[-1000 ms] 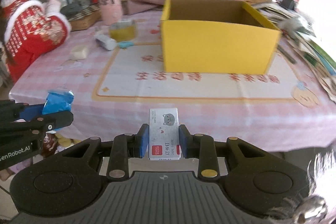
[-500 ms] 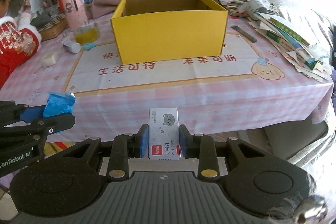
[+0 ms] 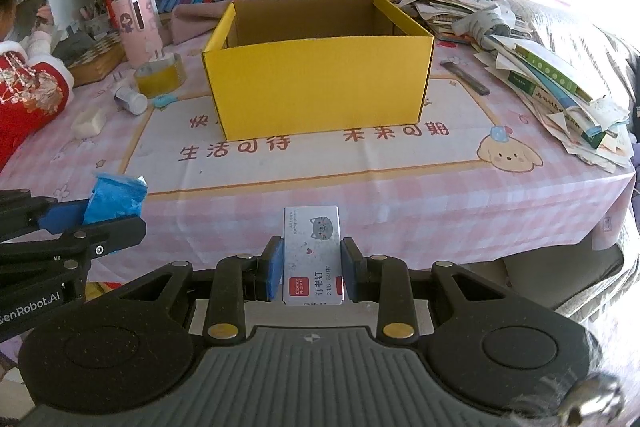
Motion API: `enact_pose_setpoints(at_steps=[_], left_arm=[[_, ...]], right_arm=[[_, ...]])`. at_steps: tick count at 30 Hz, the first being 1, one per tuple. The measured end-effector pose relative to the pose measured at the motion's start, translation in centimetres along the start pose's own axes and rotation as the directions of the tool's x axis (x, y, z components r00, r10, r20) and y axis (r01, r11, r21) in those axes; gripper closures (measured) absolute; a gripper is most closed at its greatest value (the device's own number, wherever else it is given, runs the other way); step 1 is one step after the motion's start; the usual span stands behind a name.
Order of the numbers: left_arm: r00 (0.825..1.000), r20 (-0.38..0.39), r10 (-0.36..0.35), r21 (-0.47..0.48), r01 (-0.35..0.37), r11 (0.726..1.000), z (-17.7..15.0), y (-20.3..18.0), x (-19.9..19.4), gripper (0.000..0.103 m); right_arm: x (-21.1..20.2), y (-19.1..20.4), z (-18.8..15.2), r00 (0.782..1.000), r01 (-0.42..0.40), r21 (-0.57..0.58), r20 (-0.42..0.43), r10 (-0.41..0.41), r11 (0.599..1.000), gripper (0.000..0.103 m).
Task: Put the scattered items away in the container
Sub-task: 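Carry the blue packet and white card box with both tools over the yellow box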
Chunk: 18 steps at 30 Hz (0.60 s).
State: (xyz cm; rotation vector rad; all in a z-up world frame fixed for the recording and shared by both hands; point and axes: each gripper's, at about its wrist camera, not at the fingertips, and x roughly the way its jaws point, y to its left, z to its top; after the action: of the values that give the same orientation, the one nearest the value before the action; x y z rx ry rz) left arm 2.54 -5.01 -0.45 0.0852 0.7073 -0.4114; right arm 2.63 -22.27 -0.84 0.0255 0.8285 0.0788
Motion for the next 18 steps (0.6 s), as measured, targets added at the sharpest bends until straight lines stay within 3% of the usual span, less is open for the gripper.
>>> enact_pose_setpoints(at_steps=[18], left_arm=[[1.0,0.007,-0.018,0.055,0.018,0.998,2.5,0.3,2.7,0.076]], right_arm=[[2.5,-1.3,2.9,1.0,-0.003,0.02,0.006,0.003,1.0,0.075]])
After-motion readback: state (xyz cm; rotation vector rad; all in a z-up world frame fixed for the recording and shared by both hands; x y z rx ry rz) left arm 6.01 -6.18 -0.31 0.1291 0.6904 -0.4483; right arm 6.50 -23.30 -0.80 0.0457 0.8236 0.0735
